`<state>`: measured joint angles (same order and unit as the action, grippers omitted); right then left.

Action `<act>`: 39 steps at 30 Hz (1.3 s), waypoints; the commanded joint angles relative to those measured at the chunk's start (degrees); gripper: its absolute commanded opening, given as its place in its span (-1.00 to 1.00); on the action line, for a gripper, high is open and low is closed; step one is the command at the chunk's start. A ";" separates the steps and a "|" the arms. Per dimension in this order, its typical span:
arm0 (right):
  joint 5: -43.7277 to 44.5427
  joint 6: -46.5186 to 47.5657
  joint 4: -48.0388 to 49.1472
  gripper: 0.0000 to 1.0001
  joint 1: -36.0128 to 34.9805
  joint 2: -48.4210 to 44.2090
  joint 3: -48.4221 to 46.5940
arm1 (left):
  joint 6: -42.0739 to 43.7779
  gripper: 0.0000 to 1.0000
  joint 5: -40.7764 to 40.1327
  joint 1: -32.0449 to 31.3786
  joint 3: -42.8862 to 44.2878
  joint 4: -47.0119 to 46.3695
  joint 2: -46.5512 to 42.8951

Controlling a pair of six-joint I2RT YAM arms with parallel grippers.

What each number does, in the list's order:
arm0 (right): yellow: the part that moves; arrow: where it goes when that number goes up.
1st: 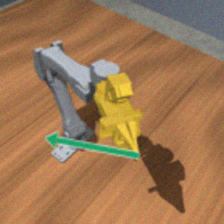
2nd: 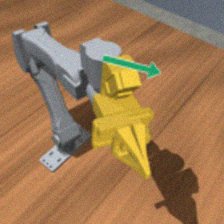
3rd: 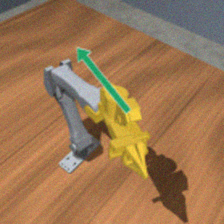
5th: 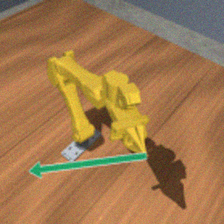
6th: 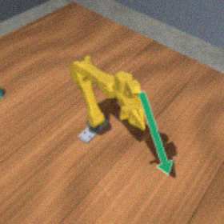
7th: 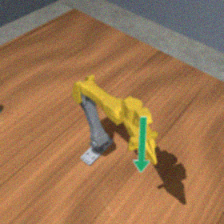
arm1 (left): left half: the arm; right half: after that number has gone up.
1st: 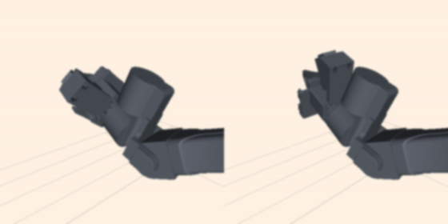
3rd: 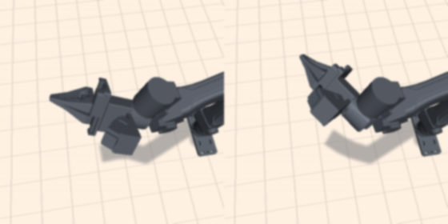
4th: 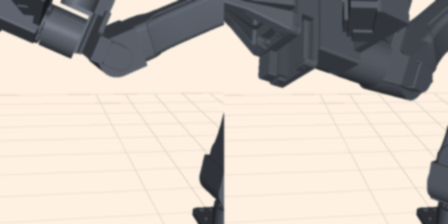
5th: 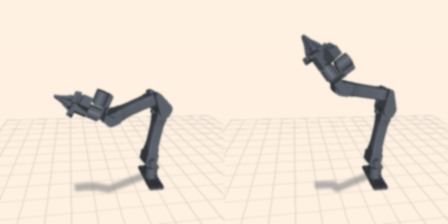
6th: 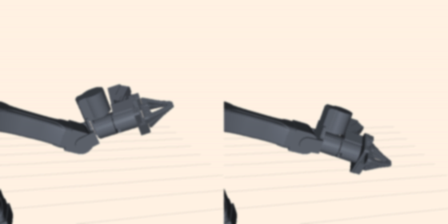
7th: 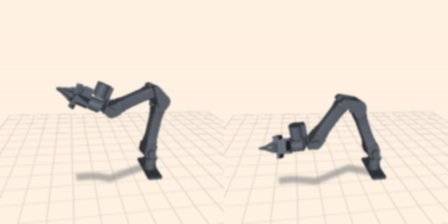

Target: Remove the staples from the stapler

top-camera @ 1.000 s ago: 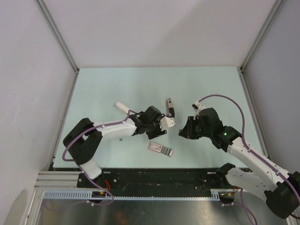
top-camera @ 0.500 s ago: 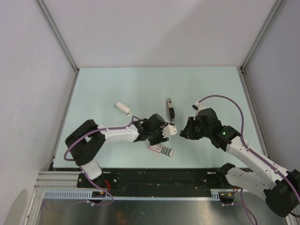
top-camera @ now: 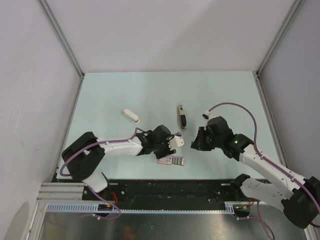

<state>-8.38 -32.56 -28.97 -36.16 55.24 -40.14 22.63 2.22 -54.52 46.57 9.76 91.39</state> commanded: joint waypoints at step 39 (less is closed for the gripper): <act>12.27 -12.91 1.43 -1.00 -24.60 32.26 -12.73 | -5.43 0.19 15.59 24.35 -0.89 7.47 -21.82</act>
<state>0.62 -44.45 -27.57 -60.64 85.78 -49.63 18.41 15.27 -31.75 46.17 17.50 71.09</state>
